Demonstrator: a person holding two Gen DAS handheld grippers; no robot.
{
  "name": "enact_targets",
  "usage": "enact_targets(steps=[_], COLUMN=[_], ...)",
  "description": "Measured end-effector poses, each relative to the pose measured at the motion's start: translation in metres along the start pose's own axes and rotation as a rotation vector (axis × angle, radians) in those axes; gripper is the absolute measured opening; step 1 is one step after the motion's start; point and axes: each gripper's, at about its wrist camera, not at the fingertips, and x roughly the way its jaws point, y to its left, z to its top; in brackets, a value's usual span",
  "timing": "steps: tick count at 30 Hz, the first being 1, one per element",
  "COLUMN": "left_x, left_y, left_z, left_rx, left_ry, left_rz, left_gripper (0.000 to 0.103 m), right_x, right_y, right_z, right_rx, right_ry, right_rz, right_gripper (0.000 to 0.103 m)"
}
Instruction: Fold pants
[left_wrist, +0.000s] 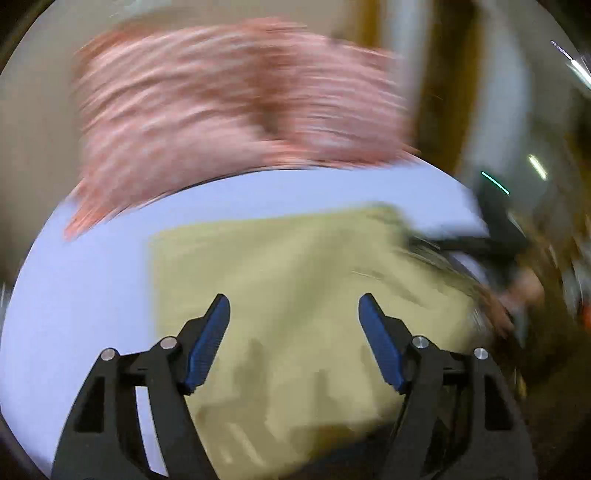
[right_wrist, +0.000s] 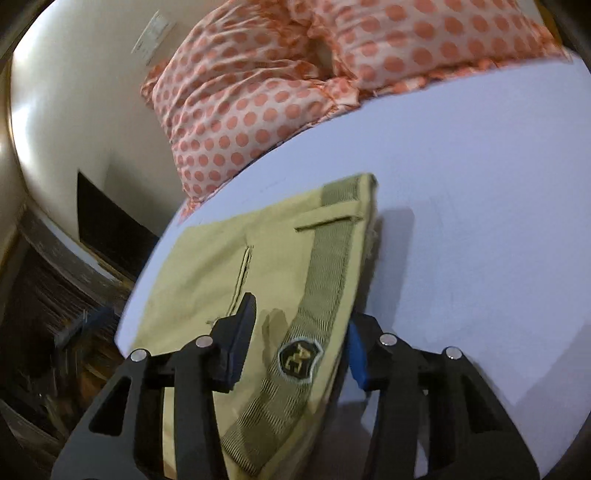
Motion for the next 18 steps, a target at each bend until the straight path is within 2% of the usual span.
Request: enact_targets(steps=[2, 3, 6, 8, 9, 10, 11, 13, 14, 18], left_x=[0.020, 0.032, 0.065, 0.079, 0.080, 0.083, 0.082, 0.084, 0.085, 0.088], left_y=[0.046, 0.060, 0.079, 0.081, 0.081, 0.082, 0.085, 0.092, 0.096, 0.087], left_z=[0.006, 0.009, 0.011, 0.010, 0.012, 0.014, 0.014, 0.011, 0.011, 0.025], left_rx=[-0.149, -0.189, -0.246, -0.255, -0.255, -0.264, -0.286, -0.331, -0.358, -0.297], left_ry=[0.058, 0.095, 0.199, 0.239, 0.240, 0.242, 0.248, 0.273, 0.279, 0.281], left_rz=[0.009, 0.008, -0.043, -0.069, -0.076, -0.094, -0.126, -0.193, -0.231, -0.187], left_gripper=[0.070, 0.070, 0.070, 0.076, 0.076, 0.070, 0.050, 0.022, 0.020, 0.015], right_x=[0.002, 0.002, 0.003, 0.003, 0.005, 0.008, 0.013, 0.019, 0.020, 0.019], right_y=[-0.007, -0.011, -0.013, -0.013, -0.015, -0.018, -0.025, -0.039, -0.040, -0.027], right_z=[0.003, 0.005, 0.008, 0.009, 0.009, 0.009, 0.008, 0.010, 0.012, 0.036], right_rx=[0.035, 0.056, 0.058, 0.049, 0.060, 0.092, 0.146, 0.246, 0.263, 0.232], right_ry=[-0.007, -0.014, -0.004, 0.015, 0.044, 0.070, 0.102, 0.130, 0.137, 0.136], right_rz=[0.028, 0.050, 0.062, 0.073, 0.110, 0.159, 0.226, 0.339, 0.359, 0.368], right_gripper=[0.048, 0.045, 0.041, 0.039, 0.032, 0.019, 0.016, 0.014, 0.014, 0.013])
